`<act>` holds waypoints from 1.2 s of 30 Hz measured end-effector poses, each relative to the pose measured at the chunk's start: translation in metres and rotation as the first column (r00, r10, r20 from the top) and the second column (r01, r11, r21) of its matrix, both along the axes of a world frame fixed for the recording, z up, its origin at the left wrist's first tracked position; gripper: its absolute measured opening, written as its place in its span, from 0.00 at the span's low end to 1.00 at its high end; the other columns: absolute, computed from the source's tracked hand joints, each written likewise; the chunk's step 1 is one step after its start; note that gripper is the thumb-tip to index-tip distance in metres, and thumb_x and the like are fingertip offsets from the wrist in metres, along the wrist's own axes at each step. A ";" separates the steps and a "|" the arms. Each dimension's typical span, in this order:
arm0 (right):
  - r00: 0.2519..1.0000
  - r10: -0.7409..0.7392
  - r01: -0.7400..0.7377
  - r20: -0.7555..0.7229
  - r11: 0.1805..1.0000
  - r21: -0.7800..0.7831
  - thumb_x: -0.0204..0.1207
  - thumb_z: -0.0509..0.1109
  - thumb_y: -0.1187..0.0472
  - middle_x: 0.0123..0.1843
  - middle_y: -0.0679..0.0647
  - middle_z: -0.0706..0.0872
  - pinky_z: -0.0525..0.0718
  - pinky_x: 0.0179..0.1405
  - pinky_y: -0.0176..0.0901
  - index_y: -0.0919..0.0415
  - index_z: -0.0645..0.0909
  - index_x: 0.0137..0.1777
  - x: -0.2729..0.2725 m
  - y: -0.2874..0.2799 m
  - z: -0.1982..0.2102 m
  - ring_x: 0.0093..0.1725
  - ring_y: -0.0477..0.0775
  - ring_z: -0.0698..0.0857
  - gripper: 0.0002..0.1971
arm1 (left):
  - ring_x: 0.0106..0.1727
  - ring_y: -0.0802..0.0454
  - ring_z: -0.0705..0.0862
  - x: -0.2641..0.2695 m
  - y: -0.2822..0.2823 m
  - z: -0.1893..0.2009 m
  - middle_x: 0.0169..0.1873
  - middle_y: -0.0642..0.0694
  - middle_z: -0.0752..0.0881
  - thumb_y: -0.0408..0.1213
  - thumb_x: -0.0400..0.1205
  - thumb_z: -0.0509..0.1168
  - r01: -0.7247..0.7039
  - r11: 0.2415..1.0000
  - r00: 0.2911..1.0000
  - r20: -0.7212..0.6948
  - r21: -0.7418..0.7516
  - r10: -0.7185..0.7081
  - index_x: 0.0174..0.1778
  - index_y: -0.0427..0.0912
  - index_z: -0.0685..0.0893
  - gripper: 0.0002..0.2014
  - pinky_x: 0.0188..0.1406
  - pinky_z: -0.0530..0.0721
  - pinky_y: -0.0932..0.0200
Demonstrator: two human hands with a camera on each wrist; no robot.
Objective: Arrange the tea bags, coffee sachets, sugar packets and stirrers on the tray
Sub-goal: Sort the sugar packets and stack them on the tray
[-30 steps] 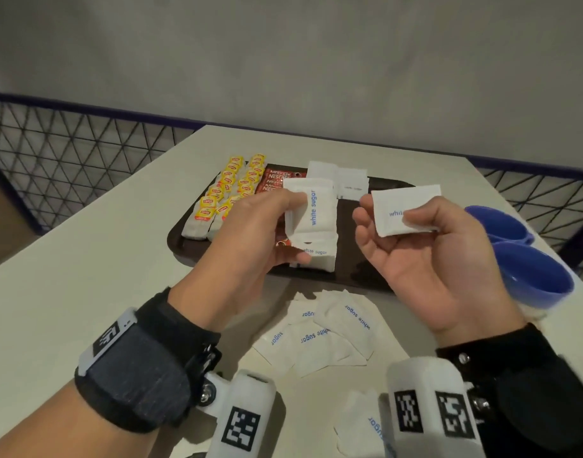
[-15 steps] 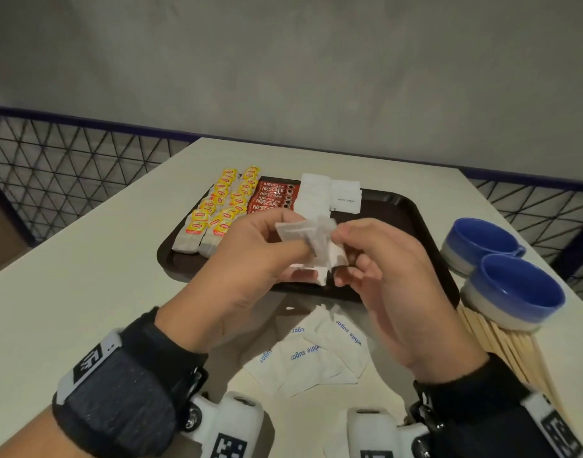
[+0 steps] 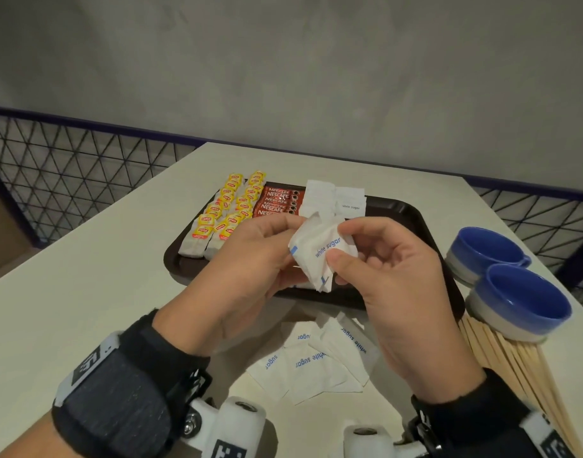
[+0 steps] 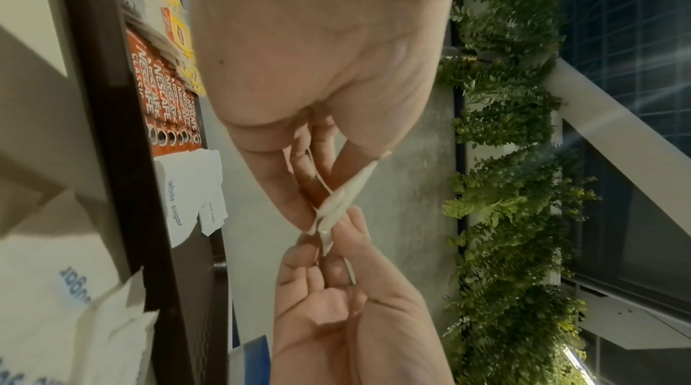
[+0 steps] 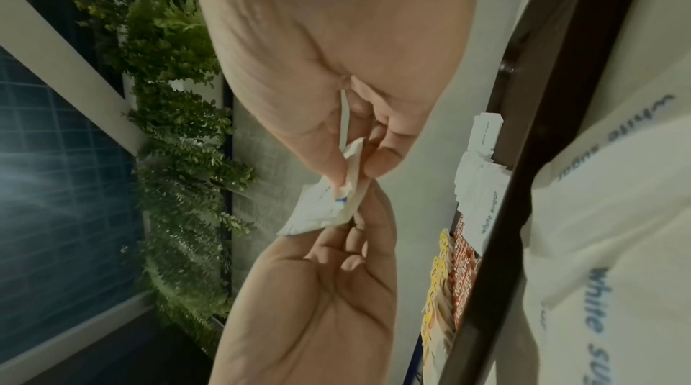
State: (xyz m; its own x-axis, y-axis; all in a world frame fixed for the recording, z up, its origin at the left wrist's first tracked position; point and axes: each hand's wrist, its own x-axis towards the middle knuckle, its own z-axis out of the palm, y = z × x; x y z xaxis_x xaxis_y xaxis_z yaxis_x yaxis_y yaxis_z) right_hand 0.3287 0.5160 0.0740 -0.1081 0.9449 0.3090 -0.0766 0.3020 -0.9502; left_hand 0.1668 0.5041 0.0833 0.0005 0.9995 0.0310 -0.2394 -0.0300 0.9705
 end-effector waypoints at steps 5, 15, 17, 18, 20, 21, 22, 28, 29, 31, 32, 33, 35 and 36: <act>0.999 -0.045 0.045 -0.004 0.999 -0.028 0.75 0.76 0.74 0.49 0.48 0.94 0.90 0.40 0.36 0.50 0.80 0.63 0.001 0.000 0.001 0.49 0.46 0.94 0.22 | 0.36 0.51 0.91 0.003 -0.001 0.003 0.32 0.47 0.91 0.41 0.90 0.61 0.014 1.000 0.997 0.074 -0.023 -0.012 0.55 0.35 0.87 0.14 0.36 0.88 0.56; 0.990 -0.090 0.067 -0.107 0.977 -0.203 0.78 0.77 0.67 0.47 0.51 0.95 0.84 0.37 0.44 0.52 0.81 0.64 0.003 0.004 0.002 0.43 0.54 0.89 0.18 | 0.48 0.52 0.92 0.000 0.002 -0.003 0.50 0.47 0.95 0.39 0.71 0.82 -0.060 0.998 0.994 -0.086 0.013 0.061 0.59 0.46 0.89 0.21 0.47 0.87 0.57; 0.992 -0.078 0.059 -0.095 0.980 -0.193 0.78 0.77 0.67 0.47 0.49 0.95 0.86 0.36 0.41 0.52 0.81 0.62 0.003 0.003 0.002 0.43 0.51 0.91 0.16 | 0.48 0.51 0.93 -0.001 0.003 -0.005 0.49 0.45 0.96 0.33 0.76 0.78 -0.078 0.996 0.992 -0.097 0.034 0.081 0.61 0.46 0.87 0.18 0.46 0.85 0.56; 0.994 -0.074 0.057 -0.084 0.981 -0.185 0.77 0.77 0.66 0.47 0.47 0.94 0.87 0.35 0.37 0.52 0.82 0.61 0.003 0.003 0.001 0.43 0.48 0.93 0.16 | 0.47 0.50 0.93 -0.001 0.004 -0.006 0.48 0.44 0.96 0.30 0.77 0.77 -0.089 0.995 0.992 -0.087 0.042 0.092 0.62 0.46 0.87 0.18 0.46 0.84 0.56; 0.996 -0.057 0.043 -0.065 0.981 -0.191 0.78 0.77 0.64 0.47 0.43 0.94 0.88 0.36 0.33 0.51 0.84 0.59 0.002 0.002 0.000 0.46 0.44 0.93 0.12 | 0.45 0.49 0.94 -0.001 0.006 -0.006 0.47 0.42 0.96 0.27 0.79 0.76 -0.103 0.994 0.993 -0.047 0.043 0.105 0.64 0.44 0.86 0.19 0.44 0.86 0.56; 0.998 -0.034 0.022 -0.055 0.979 -0.203 0.80 0.76 0.61 0.47 0.42 0.94 0.90 0.39 0.35 0.50 0.85 0.58 0.001 0.002 -0.001 0.47 0.44 0.93 0.09 | 0.45 0.48 0.94 -0.001 0.006 -0.006 0.47 0.41 0.96 0.26 0.80 0.75 -0.104 0.994 0.994 -0.032 0.038 0.105 0.65 0.44 0.85 0.19 0.44 0.87 0.56; 0.999 -0.004 -0.007 -0.048 0.975 -0.221 0.81 0.74 0.59 0.48 0.43 0.94 0.91 0.43 0.40 0.50 0.87 0.58 0.000 0.002 -0.002 0.48 0.46 0.93 0.07 | 0.46 0.46 0.94 -0.001 0.006 -0.006 0.48 0.40 0.96 0.25 0.80 0.74 -0.097 0.995 0.995 -0.019 0.033 0.098 0.66 0.43 0.84 0.19 0.44 0.88 0.56; 0.995 0.039 -0.061 -0.087 0.963 -0.261 0.82 0.74 0.58 0.48 0.55 0.95 0.89 0.41 0.46 0.55 0.90 0.56 0.000 0.003 -0.002 0.37 0.51 0.86 0.07 | 0.49 0.41 0.93 -0.001 0.004 -0.007 0.52 0.33 0.94 0.22 0.83 0.69 -0.040 0.999 0.997 0.064 0.022 0.039 0.70 0.41 0.82 0.20 0.44 0.92 0.56; 0.995 0.030 -0.052 -0.091 0.967 -0.249 0.81 0.74 0.59 0.47 0.55 0.95 0.90 0.41 0.44 0.57 0.90 0.55 0.000 0.003 -0.002 0.37 0.51 0.86 0.06 | 0.49 0.41 0.94 -0.001 0.004 -0.007 0.52 0.33 0.94 0.23 0.84 0.69 -0.038 0.999 0.996 0.075 0.019 0.037 0.70 0.41 0.82 0.20 0.45 0.92 0.55; 0.995 0.019 -0.041 -0.099 0.973 -0.229 0.81 0.75 0.60 0.47 0.56 0.95 0.91 0.42 0.43 0.58 0.90 0.55 0.001 0.004 -0.004 0.37 0.51 0.86 0.06 | 0.49 0.42 0.94 -0.001 0.004 -0.006 0.53 0.33 0.93 0.25 0.85 0.68 -0.039 0.999 0.994 0.102 0.015 0.037 0.70 0.42 0.82 0.18 0.46 0.92 0.54; 0.994 0.018 -0.041 -0.105 0.974 -0.221 0.80 0.75 0.61 0.47 0.57 0.94 0.91 0.42 0.43 0.59 0.90 0.54 0.001 0.004 -0.004 0.38 0.51 0.86 0.06 | 0.49 0.41 0.94 -0.001 0.004 -0.005 0.54 0.33 0.93 0.27 0.85 0.69 -0.040 0.999 0.992 0.120 0.014 0.038 0.70 0.42 0.83 0.17 0.47 0.93 0.54; 0.994 0.016 -0.040 -0.112 0.976 -0.215 0.80 0.75 0.61 0.47 0.59 0.94 0.91 0.42 0.44 0.59 0.90 0.54 0.001 0.004 -0.004 0.38 0.52 0.86 0.06 | 0.49 0.41 0.94 0.000 0.004 -0.004 0.54 0.33 0.93 0.30 0.84 0.70 -0.039 0.999 0.991 0.132 0.018 0.037 0.70 0.43 0.83 0.17 0.47 0.93 0.53; 0.992 0.012 -0.037 -0.122 0.977 -0.208 0.79 0.76 0.62 0.47 0.60 0.94 0.91 0.42 0.45 0.60 0.90 0.53 0.002 0.004 -0.003 0.39 0.52 0.86 0.05 | 0.49 0.43 0.94 0.001 0.003 -0.003 0.53 0.35 0.94 0.34 0.79 0.74 -0.036 0.999 0.992 0.119 0.035 0.031 0.70 0.44 0.82 0.22 0.48 0.93 0.53; 0.993 0.011 -0.036 -0.121 0.978 -0.204 0.78 0.76 0.62 0.47 0.60 0.94 0.91 0.42 0.44 0.59 0.90 0.53 0.002 0.003 -0.003 0.39 0.52 0.86 0.06 | 0.50 0.44 0.94 0.001 0.003 -0.004 0.52 0.36 0.94 0.33 0.76 0.75 -0.033 0.999 0.994 0.105 0.041 0.028 0.71 0.44 0.82 0.25 0.49 0.93 0.53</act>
State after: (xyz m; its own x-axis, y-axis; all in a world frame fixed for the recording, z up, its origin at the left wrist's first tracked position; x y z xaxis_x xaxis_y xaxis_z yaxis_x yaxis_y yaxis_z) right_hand 0.3306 0.5194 0.0709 -0.1053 0.9871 0.1209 -0.1971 0.0984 -0.9754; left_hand 0.1678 0.5075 0.0794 -0.0354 0.9968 0.0715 -0.3376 -0.0792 0.9379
